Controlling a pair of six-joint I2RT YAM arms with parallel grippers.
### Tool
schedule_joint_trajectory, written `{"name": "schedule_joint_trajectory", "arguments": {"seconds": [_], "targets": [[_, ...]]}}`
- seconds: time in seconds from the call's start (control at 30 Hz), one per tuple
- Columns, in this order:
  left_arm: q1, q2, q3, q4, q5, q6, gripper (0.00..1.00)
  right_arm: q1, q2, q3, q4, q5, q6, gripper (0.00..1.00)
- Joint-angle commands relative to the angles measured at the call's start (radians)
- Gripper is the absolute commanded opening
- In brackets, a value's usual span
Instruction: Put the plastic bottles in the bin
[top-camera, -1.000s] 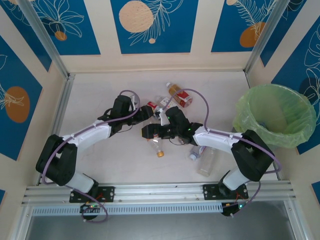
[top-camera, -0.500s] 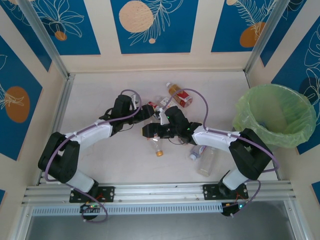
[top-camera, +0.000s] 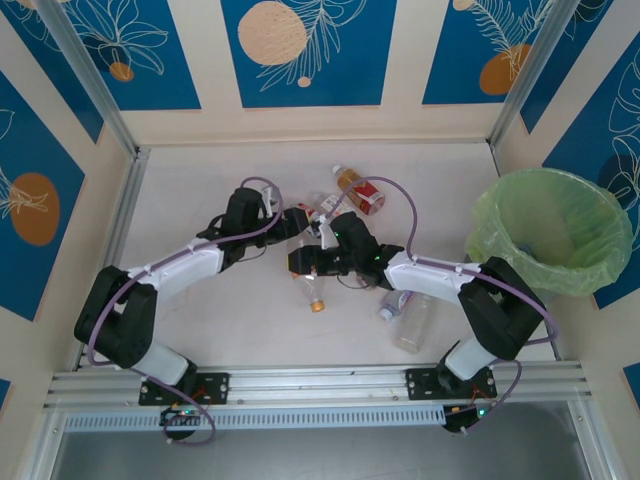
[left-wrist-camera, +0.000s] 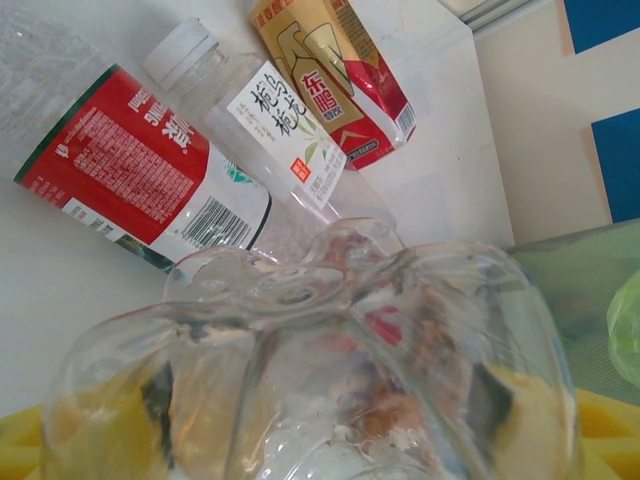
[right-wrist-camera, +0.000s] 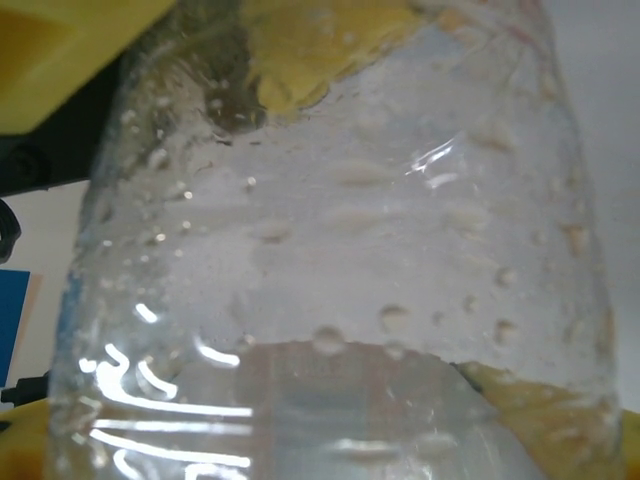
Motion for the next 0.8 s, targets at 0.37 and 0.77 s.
{"name": "schedule_joint_trajectory", "arguments": {"seconds": [0.37,0.77], "targets": [[-0.009,-0.013,0.141,0.025,0.073,-0.057,1.0,-0.039,-0.02,-0.033,0.001,0.017,-0.067,0.54],[-0.005,-0.178,0.054,-0.177,-0.524,-0.261,1.0,-0.101,-0.111,0.011,-0.152,0.072,-0.097,0.53]]}}
